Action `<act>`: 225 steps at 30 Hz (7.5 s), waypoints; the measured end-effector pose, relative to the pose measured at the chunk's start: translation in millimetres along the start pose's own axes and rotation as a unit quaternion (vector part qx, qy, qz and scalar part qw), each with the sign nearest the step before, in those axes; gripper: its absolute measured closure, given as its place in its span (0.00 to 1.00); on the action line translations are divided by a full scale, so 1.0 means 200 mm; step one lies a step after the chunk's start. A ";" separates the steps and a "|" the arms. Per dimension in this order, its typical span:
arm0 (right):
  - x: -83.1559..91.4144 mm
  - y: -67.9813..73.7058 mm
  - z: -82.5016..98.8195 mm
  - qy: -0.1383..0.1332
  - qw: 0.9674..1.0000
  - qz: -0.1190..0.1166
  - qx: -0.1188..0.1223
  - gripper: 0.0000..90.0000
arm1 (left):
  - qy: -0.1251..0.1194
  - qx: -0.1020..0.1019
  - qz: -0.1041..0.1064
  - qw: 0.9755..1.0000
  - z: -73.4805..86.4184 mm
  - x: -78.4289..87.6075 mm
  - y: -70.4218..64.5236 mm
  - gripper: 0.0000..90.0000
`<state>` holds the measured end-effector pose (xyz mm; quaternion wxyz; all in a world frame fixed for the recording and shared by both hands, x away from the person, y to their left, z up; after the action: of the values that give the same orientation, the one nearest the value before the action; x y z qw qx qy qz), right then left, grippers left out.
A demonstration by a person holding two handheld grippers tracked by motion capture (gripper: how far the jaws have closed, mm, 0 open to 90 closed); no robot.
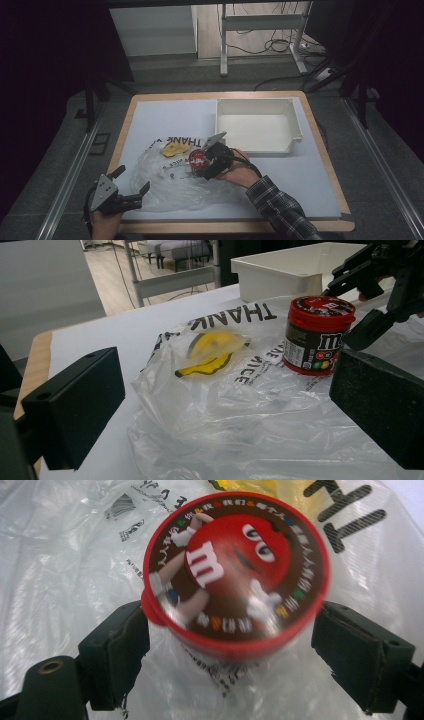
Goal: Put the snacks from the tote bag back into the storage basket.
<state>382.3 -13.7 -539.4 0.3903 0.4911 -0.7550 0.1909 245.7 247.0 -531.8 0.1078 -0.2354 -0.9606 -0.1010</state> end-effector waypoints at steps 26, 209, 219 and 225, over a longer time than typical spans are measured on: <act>-0.15 0.03 -0.06 0.035 0.999 0.041 0.001 0.28 | 0.003 -0.006 0.000 1.000 0.00 0.00 -0.01 0.01; 0.22 -0.69 -0.08 -0.006 0.993 0.115 -0.019 0.28 | 0.003 -0.011 -0.003 1.000 0.00 0.00 -0.01 0.01; 0.16 -0.73 -0.09 -0.002 0.993 0.116 -0.020 0.28 | 0.002 -0.010 -0.003 1.000 0.00 0.00 -0.01 0.01; 0.13 -0.75 -0.09 0.000 0.992 0.121 -0.016 0.28 | 0.003 -0.011 -0.003 1.000 0.00 0.00 -0.01 0.01</act>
<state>517.9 -83.3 -521.6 0.3720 0.3896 -0.8119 0.2248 245.5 246.0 -532.1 0.1074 -0.2330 -0.9600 -0.1123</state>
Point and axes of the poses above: each handheld gripper's, and its own axes: x roughly backward along the jaws, z roughly out of its underside, y roughly to its left, the point moved 5 cm from there along -x, roughly forward along the jaws, and after that the axes turned 6 degrees about -x, right-handed, at the moved point
